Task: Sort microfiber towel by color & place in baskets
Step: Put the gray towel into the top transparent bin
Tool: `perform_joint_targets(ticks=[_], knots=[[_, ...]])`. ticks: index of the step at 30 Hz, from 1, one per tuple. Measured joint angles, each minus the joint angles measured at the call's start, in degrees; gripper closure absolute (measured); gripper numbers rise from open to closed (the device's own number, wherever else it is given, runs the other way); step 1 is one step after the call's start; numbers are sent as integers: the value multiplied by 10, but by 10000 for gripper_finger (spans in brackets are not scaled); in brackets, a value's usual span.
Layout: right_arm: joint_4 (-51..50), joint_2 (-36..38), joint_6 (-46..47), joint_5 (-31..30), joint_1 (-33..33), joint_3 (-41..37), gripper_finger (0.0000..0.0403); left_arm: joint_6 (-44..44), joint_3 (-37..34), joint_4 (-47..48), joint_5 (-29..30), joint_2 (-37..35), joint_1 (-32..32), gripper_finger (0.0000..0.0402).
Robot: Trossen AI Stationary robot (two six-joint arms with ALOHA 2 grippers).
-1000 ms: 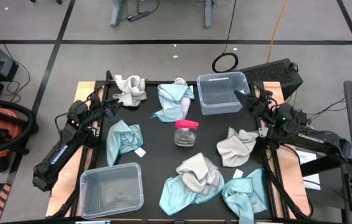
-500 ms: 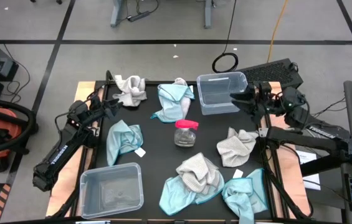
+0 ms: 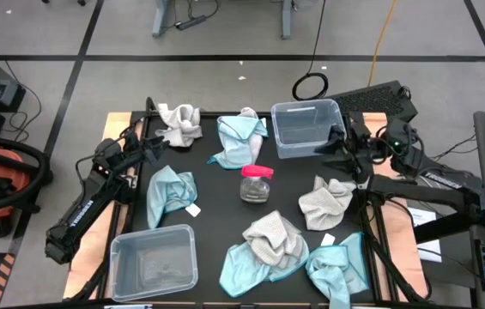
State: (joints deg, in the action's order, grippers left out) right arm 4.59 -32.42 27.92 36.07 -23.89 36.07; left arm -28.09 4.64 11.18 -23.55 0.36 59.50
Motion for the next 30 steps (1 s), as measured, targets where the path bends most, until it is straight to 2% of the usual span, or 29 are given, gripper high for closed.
perform_joint_targets(ticks=[14,22,30], knots=[[-102,-24,-107,20,50,0,181,0,0,0,0,0,0,139],[-105,-27,-153,47,102,0,181,0,0,0,0,0,0,139],[-106,-51,-211,41,153,0,181,0,0,0,0,0,0,139]])
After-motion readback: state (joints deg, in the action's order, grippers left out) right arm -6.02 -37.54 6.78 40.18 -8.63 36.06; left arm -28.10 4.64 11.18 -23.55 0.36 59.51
